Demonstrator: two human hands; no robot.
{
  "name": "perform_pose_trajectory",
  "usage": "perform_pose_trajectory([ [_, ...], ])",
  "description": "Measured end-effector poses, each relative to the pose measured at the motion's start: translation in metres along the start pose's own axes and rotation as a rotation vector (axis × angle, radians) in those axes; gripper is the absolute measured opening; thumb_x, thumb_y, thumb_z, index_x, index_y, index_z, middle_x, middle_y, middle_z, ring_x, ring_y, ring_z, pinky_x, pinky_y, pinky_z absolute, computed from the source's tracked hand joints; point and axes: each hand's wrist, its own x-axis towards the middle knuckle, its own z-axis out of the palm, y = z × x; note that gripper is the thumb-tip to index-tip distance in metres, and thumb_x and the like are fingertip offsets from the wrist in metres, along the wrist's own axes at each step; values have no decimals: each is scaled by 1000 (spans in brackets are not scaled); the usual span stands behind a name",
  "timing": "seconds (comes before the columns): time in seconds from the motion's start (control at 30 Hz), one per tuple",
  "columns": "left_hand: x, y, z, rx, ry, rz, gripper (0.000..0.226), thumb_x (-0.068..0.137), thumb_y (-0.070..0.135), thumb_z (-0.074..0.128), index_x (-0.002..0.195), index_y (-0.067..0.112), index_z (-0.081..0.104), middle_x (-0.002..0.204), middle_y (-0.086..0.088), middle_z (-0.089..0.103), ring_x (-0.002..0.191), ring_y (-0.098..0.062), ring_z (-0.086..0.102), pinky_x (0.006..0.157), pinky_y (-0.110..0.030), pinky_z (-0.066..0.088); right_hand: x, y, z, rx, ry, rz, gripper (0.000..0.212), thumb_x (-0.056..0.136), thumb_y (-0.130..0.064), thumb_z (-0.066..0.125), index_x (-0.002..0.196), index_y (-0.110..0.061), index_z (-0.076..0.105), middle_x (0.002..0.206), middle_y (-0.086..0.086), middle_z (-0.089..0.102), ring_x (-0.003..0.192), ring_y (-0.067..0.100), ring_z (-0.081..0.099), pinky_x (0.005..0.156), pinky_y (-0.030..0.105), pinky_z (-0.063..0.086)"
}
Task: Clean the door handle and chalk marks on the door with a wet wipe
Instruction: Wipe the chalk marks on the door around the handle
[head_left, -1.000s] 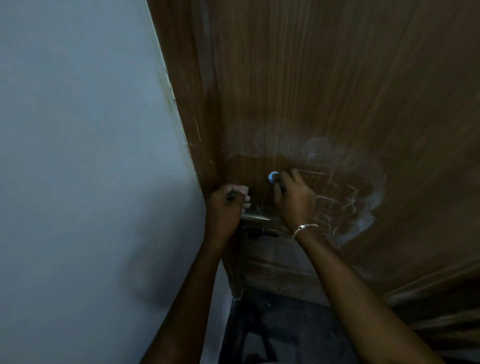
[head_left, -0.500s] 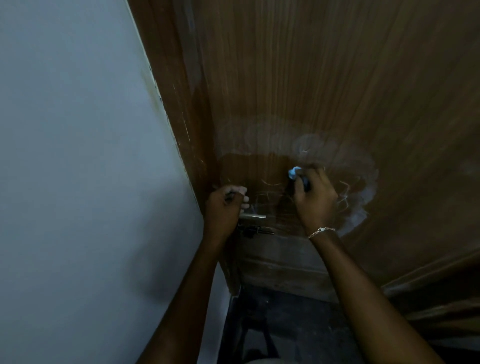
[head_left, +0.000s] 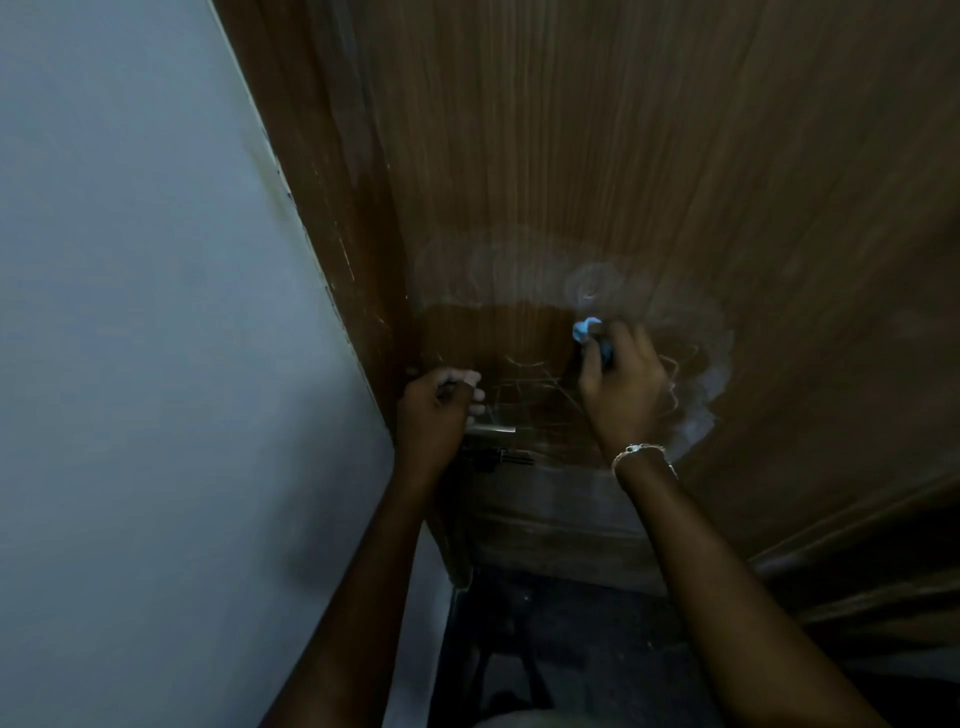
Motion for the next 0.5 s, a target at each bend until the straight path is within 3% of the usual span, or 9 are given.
perform_pose_trajectory([
  [0.1, -1, 3, 7, -16, -27, -6, 15, 97, 19, 60, 104, 11, 71, 85, -2, 74, 75, -15, 72, 63, -21, 56, -16, 16, 4, -20, -113, -14, 9, 90, -15, 63, 98, -16, 65, 95, 0, 65, 79, 17, 63, 62, 27, 50],
  [0.2, -4, -1, 8, -29, -34, -13, 15, 97, 21, 61, 104, 12, 71, 86, -2, 74, 79, -18, 73, 67, -27, 58, -15, 37, -10, 37, 6, 83, 3, 87, -11, 64, 90, -10, 65, 84, 5, 66, 76, 20, 62, 65, 29, 48],
  [0.3, -4, -2, 11, -38, -15, -26, 14, 97, 20, 61, 103, 13, 71, 88, -5, 74, 82, -23, 73, 71, -33, 60, 1, 31, -20, 117, 105, 122, 7, 89, -13, 64, 94, -10, 68, 87, 4, 68, 79, 15, 62, 69, 27, 49],
  [0.4, -6, 2, 20, -23, -47, -22, 14, 98, 21, 60, 102, 15, 71, 88, -4, 74, 80, -19, 73, 67, -27, 57, 1, 22, -14, 75, -30, 57, 8, 90, -16, 63, 98, -15, 67, 89, -1, 68, 78, 13, 64, 65, 24, 48],
  [0.5, -7, 4, 25, -14, -61, -6, 16, 98, 25, 60, 104, 14, 71, 89, -3, 75, 80, -17, 74, 65, -25, 57, -9, 35, -17, 14, -100, 56, 5, 88, -13, 64, 93, -15, 65, 83, 0, 67, 74, 15, 64, 63, 15, 37],
])
